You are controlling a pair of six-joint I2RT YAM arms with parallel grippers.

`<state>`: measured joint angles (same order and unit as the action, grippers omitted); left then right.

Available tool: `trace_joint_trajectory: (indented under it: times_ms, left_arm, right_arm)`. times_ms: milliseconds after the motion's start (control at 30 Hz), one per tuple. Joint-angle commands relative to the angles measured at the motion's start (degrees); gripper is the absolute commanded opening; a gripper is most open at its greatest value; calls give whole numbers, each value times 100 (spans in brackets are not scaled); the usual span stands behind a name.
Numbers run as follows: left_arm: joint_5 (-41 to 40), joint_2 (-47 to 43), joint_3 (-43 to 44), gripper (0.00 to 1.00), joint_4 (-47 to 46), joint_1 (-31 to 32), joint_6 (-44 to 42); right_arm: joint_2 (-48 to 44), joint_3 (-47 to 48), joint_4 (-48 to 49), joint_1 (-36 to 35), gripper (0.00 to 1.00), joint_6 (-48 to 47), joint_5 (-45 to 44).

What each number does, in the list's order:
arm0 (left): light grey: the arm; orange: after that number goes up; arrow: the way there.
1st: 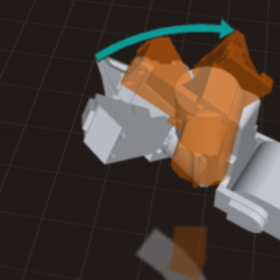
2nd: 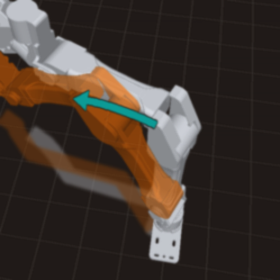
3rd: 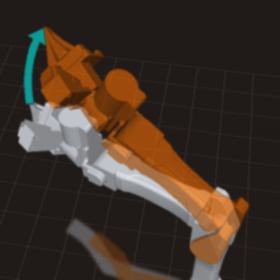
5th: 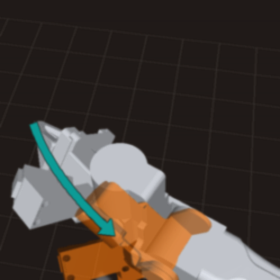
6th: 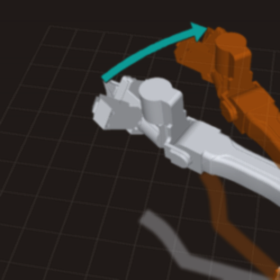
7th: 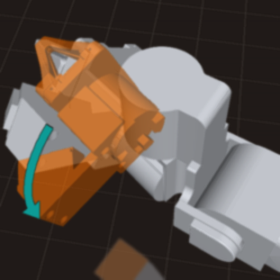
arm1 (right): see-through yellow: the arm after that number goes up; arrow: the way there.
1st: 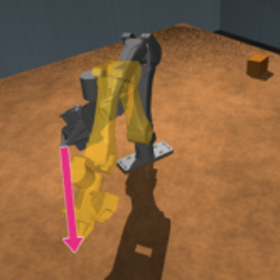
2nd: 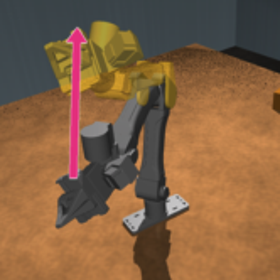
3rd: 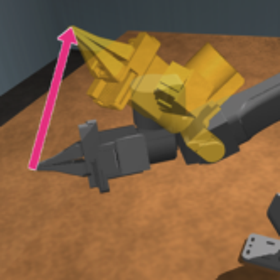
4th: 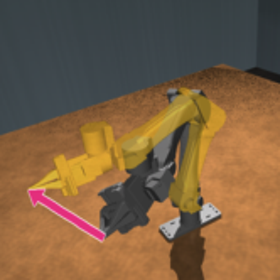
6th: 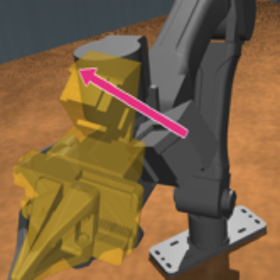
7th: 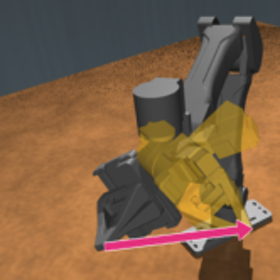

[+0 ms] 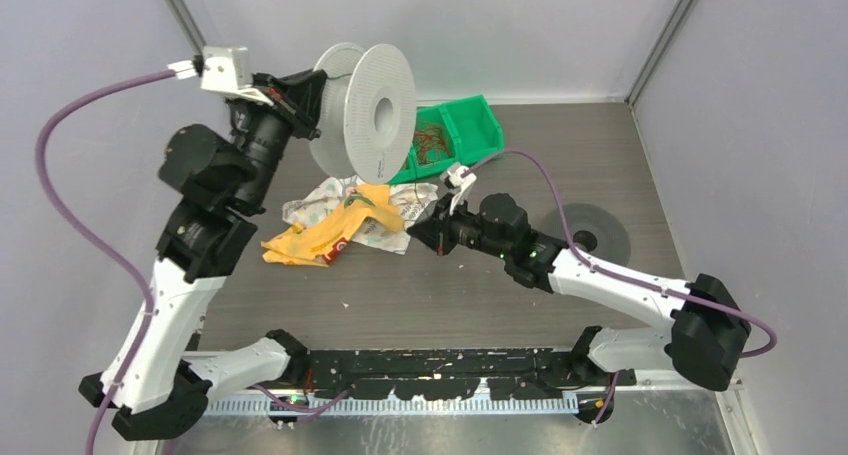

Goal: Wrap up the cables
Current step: Wrap the cable around the cable reel.

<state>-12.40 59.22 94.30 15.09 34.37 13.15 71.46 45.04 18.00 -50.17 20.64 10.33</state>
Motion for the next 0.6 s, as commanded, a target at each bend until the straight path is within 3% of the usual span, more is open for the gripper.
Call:
trace_joint_trajectory:
  times_ms: [0, 200, 567]
  left_arm:
    - [-1055, 34, -664, 0, -1448, -19, 96]
    - [-1208, 279, -888, 0, -1599, -22, 81]
    - [-2071, 598, -1464, 0, -2033, 477, -730]
  right_arm:
    - [-359, -81, -808, -414, 1, 98, -293]
    - [-729, -37, -1427, -970, 1, 240, -387]
    - [-842, 1459, -3259, -1620, 1, -350, -171]
